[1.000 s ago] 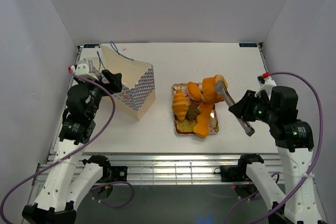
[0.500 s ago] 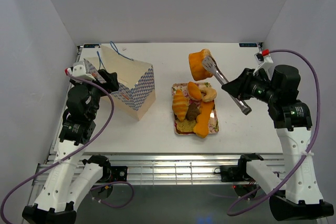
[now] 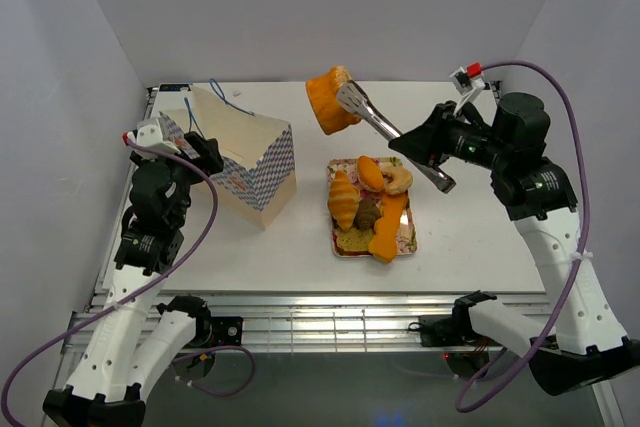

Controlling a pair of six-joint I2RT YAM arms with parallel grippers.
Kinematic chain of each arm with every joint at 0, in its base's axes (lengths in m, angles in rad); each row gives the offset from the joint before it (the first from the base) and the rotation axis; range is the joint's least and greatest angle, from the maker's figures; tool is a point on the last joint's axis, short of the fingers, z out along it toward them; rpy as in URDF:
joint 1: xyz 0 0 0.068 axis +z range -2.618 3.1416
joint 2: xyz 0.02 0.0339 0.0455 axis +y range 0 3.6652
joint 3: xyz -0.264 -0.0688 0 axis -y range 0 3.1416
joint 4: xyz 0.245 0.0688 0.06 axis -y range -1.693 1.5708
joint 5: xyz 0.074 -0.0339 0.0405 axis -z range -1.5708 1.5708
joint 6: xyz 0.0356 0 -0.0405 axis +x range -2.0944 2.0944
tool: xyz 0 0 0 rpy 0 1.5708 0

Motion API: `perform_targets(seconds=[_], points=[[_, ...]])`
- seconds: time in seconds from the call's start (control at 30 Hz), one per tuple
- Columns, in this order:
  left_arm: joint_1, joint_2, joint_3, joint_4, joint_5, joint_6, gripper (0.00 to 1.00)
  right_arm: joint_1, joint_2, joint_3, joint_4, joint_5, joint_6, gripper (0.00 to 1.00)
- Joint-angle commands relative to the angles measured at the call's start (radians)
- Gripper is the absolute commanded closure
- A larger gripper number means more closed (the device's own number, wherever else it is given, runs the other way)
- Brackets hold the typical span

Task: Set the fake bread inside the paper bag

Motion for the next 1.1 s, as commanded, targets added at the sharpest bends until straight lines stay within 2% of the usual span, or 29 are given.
perform_targets(seconds=[0.0, 0.33, 0.43, 0.5, 0.6, 0.8, 1.07], points=[[-0.004, 0.004, -0.007, 0.003, -0.027, -0.003, 0.02, 0.097, 0.032, 0.077, 0.115, 0.018, -0.003, 0.74], [-0.002, 0.024, -0.008, 0.005, -0.024, -0.002, 0.04, 0.325, 0.164, 0.263, 0.138, 0.089, -0.025, 0.73], [-0.002, 0.026, -0.01, 0.005, -0.024, 0.0, 0.08, 0.38, 0.191, 0.272, 0.163, 0.11, -0.026, 0.73], [-0.002, 0.03, -0.01, 0.005, -0.024, 0.0, 0.15, 0.414, 0.205, 0.268, 0.175, 0.123, -0.026, 0.73], [-0.004, 0.032, -0.01, 0.006, -0.03, 0.002, 0.17, 0.452, 0.233, 0.259, 0.201, 0.133, -0.026, 0.73], [-0.004, 0.035, -0.011, 0.005, -0.028, -0.002, 0.19, 0.481, 0.297, 0.282, 0.224, 0.127, -0.031, 0.72], [-0.002, 0.037, -0.01, 0.002, -0.03, -0.002, 0.16, 0.486, 0.345, 0.278, 0.246, 0.141, -0.041, 0.71]])
